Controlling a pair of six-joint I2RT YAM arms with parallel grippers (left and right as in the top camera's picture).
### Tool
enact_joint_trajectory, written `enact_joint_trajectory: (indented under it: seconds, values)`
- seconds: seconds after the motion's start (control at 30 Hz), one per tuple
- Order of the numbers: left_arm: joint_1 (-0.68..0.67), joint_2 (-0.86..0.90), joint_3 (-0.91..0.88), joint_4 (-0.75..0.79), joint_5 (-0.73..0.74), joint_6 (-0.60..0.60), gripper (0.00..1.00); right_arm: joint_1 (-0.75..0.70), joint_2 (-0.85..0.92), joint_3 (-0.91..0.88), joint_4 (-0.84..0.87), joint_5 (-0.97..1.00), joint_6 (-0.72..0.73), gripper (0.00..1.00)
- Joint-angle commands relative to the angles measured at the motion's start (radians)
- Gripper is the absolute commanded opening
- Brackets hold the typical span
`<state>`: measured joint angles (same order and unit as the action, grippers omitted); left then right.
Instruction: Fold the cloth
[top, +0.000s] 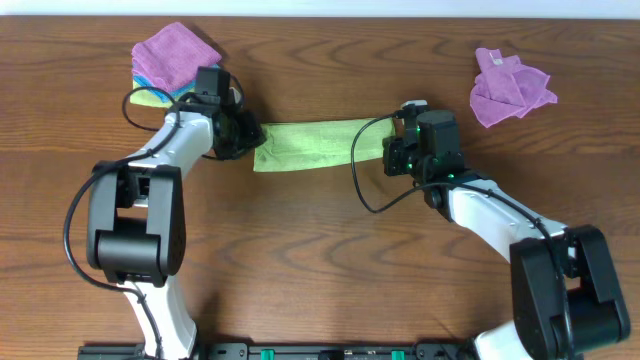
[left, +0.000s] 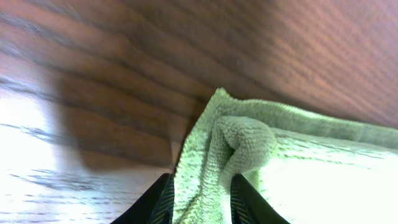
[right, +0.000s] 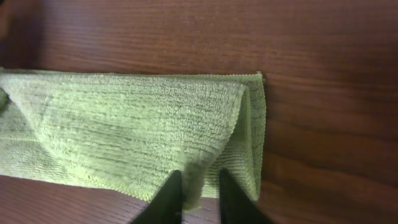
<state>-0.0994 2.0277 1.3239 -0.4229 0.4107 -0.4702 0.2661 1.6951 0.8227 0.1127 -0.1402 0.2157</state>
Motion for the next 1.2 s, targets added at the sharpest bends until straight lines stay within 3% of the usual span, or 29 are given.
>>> enact_joint_trajectory:
  seconds: [0.0,0.43,0.57,0.83,1.17]
  values:
    - [0.018,0.012,0.054,-0.032,-0.018,0.034,0.31,0.004,0.009,0.002,-0.004,0.01,-0.008,0.25]
    - [0.032,0.012,0.256,-0.252,0.026,0.112,0.25,-0.002,-0.048,0.002,-0.051,0.01,0.027,0.29]
    - [0.014,0.012,0.262,-0.26,0.079,0.112,0.25,-0.034,-0.142,0.002,-0.08,0.013,0.177,0.43]
    - [-0.105,0.012,0.262,-0.214,0.076,0.111,0.29,-0.061,-0.194,0.002,-0.14,-0.086,0.259,0.45]
    - [-0.25,0.023,0.262,-0.152,-0.133,0.121,0.31,-0.04,-0.171,0.002,-0.151,-0.134,0.259,0.45]
